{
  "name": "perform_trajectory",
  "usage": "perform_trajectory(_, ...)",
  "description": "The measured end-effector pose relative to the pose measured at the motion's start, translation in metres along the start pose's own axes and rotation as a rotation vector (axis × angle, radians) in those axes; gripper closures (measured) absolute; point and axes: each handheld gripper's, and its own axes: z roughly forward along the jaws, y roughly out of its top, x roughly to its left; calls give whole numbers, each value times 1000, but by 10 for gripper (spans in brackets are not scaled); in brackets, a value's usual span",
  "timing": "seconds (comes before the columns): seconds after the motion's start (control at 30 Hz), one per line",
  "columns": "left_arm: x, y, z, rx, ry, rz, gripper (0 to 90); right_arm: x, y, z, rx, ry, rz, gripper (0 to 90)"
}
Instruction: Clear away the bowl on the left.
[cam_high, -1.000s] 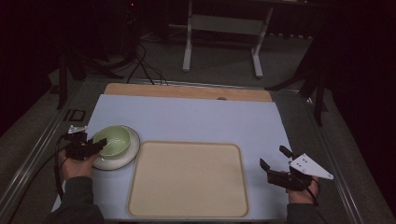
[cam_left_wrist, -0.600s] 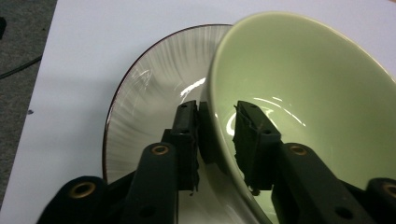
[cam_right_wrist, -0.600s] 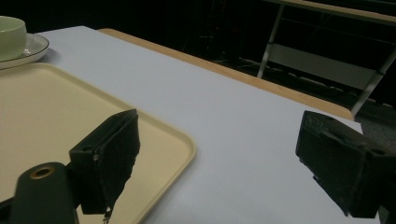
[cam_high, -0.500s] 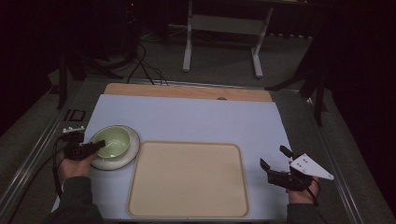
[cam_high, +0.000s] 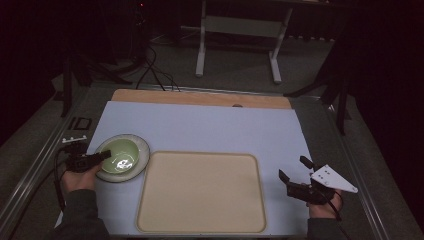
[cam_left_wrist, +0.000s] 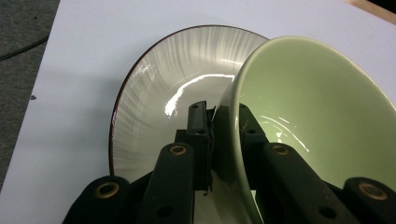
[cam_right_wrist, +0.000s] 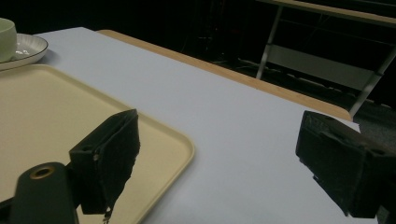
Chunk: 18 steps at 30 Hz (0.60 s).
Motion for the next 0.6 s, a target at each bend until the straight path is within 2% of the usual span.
perform_trajectory(0.33, -1, 0, -3, -16, -3, 5, 813, -1, 0, -1, -5, -2, 4, 133)
perform_trajectory(0.6, -2, 1, -10, -53, -31, -19, 814, -1, 0, -1, -4, -5, 4, 133)
